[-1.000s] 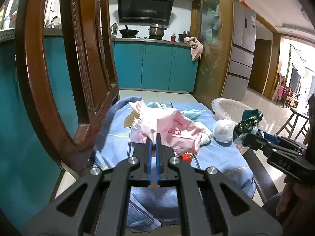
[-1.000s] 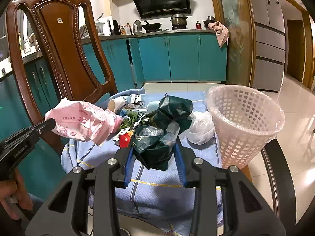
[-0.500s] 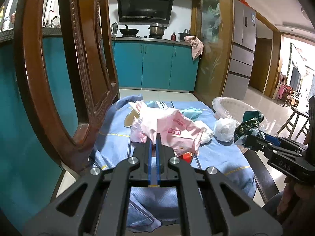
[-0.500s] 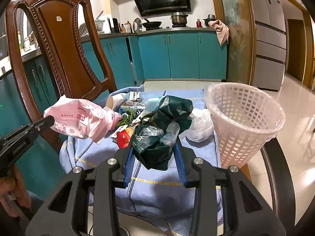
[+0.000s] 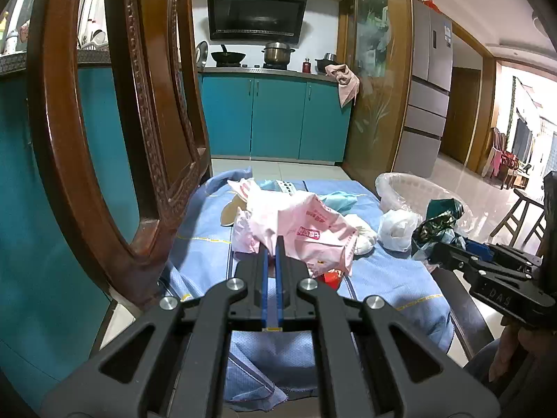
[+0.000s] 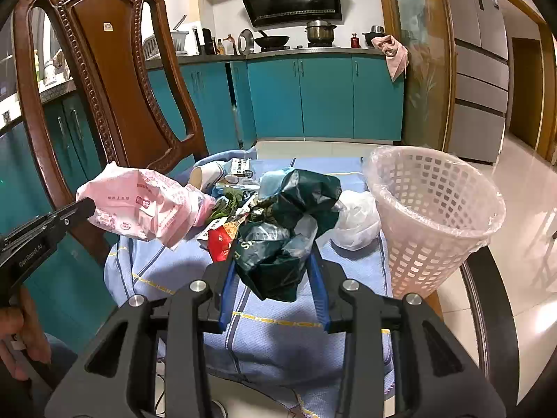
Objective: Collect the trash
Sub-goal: 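Carry the pink bag with the left gripper while the right gripper grasps the dark green bag, then drop the dark green bag into the white wastebasket with the right gripper while the left drops the pink bag, then grasp the red snack bag with the left gripper and lift it, then hold the red snack bag in the left gripper while the right gripper grasps the white plastic bag, then drop the white plastic bag into the wastebasket with the right gripper while the left drops the snack bag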
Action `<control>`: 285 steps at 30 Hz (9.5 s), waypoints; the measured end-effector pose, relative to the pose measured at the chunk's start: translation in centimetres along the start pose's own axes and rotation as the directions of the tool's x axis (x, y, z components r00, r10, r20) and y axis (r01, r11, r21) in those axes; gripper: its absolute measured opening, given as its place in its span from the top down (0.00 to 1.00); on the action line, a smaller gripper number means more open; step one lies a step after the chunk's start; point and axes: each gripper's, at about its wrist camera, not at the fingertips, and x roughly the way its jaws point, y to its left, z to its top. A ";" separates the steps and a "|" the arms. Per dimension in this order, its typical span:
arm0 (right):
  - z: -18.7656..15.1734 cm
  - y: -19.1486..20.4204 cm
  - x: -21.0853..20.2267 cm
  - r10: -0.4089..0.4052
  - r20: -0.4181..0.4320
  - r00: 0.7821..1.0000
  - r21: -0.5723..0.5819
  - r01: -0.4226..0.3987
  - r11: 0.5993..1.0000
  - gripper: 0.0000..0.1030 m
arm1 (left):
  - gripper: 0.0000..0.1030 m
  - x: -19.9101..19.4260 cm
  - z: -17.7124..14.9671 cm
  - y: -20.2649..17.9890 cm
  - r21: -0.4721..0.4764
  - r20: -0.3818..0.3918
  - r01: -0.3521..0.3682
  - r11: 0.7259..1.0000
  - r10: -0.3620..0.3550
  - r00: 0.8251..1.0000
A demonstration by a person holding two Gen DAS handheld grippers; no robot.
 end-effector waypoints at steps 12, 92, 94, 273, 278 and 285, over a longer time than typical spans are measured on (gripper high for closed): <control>8.2 -12.7 1.2 -0.202 0.097 0.975 0.193 0.181 0.965 0.62 | 0.96 0.2 -0.1 0.3 -0.013 0.001 -0.003 1.000 0.003 1.000; 0.2 -6.8 -5.5 -0.147 0.134 0.980 0.176 0.123 0.977 0.03 | 0.05 1.7 0.0 -1.5 0.021 -0.045 -0.021 1.000 0.022 0.999; 0.2 -6.8 -5.5 -0.147 0.132 0.980 0.176 0.123 0.977 0.03 | 0.05 1.7 0.0 -1.5 0.019 -0.046 -0.019 1.000 0.020 0.999; 0.3 -6.3 -5.8 -0.100 0.167 0.981 0.188 0.068 0.980 0.03 | 0.13 0.2 0.4 -0.1 0.028 -0.060 -0.043 0.999 0.044 0.997; 0.3 -4.5 -5.6 -0.105 0.167 0.980 0.108 0.088 0.990 0.03 | 0.13 1.0 -0.1 -0.2 0.023 -0.101 -0.026 0.999 0.029 0.994; 0.3 -4.6 -5.0 -0.104 0.148 0.984 0.093 0.090 0.992 0.03 | 0.13 1.2 -0.3 -0.1 0.020 -0.102 -0.021 1.000 0.023 0.995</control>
